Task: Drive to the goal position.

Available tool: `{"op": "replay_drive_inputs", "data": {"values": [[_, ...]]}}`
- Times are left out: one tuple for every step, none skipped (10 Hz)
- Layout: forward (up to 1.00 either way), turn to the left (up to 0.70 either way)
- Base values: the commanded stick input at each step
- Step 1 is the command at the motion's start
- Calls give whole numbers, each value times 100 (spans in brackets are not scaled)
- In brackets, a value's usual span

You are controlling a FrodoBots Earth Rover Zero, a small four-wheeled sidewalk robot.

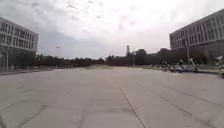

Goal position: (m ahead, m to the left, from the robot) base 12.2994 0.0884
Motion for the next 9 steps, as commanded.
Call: {"op": "replay_drive_inputs", "data": {"values": [[70,1],[70,1],[70,1],[70,1],[70,0],[70,0],[70,2],[70,1],[70,0]]}}
